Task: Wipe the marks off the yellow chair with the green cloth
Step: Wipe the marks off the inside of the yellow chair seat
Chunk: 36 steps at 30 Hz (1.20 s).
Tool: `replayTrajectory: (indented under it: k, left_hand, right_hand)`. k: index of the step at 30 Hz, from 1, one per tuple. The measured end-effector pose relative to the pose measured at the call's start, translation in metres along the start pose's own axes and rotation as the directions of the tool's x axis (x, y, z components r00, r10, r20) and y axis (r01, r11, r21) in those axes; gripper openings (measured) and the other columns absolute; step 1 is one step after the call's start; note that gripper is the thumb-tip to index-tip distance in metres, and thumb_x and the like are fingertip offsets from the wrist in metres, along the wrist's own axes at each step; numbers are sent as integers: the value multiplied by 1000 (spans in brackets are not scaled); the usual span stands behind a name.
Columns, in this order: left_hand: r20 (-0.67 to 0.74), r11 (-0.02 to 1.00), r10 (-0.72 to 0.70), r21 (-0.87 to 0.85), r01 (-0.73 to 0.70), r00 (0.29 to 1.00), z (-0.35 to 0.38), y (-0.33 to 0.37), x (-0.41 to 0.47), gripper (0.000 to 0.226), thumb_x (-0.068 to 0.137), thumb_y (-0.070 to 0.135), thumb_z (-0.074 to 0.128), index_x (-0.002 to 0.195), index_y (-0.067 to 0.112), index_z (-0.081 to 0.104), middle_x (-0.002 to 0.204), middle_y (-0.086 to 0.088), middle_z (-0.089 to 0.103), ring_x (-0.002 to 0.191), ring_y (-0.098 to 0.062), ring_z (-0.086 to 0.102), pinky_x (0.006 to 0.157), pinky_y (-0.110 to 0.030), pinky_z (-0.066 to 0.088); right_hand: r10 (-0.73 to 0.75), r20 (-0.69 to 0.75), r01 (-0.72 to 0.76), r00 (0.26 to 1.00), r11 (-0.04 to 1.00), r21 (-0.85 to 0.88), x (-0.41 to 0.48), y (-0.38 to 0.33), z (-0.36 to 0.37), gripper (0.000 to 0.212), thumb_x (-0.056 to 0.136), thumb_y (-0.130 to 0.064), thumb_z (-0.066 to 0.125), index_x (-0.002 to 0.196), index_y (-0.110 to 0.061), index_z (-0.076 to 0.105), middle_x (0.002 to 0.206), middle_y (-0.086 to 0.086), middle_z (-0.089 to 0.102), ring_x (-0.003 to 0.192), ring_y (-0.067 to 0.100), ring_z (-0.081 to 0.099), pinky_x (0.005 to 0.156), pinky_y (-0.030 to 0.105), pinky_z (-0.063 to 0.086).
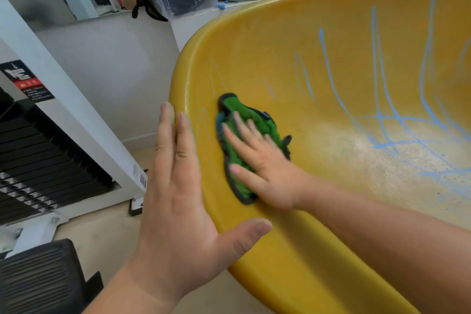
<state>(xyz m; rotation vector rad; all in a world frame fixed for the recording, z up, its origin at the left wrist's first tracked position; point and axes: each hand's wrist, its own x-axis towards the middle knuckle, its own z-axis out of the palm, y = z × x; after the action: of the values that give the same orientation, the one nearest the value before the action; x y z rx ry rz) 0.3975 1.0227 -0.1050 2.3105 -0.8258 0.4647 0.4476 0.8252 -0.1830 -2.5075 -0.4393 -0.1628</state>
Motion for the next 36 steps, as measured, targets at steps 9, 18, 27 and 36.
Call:
replayTrajectory:
  k: [9,18,27,36]
  left_hand:
    - [-42,1000,2,12,-1,999,3,-2,-2,127,70,83,50,154,-3,7,164,-17,3,153,-18,1,120,-22,5]
    - [-47,999,19,-44,-21,999,5,-4,-2,128,72,88,40,153,-4,6,164,-19,3,153,-22,1,121,-26,6]
    - [-51,1000,13,-18,-14,999,4,-8,-3,128,66,72,59,153,-5,4,164,-16,3,153,-21,2,121,-23,6]
    - [-34,1000,23,-13,-23,999,4,-11,-4,126,67,69,63,154,2,2,165,-14,2,153,-22,2,121,-24,6]
  right_hand:
    - [648,3,-642,762,756,-123,35,95,-26,70,99,-70,20,153,-50,-19,162,1,-37,152,37,-24,120,67,-4]
    - [-99,-61,101,993,994,32,60,-38,-46,68,95,-72,30,136,-67,-24,167,-9,-26,155,24,-18,124,59,-1]
    - [383,-248,-391,890,920,16,100,43,-20,76,91,-82,11,153,-51,-20,164,-4,-33,152,30,-29,118,68,-12]
    - [323,119,-258,939,888,-381,-44,85,0,83,70,-95,-14,140,-57,-38,161,-2,-39,150,22,-33,121,55,-18]
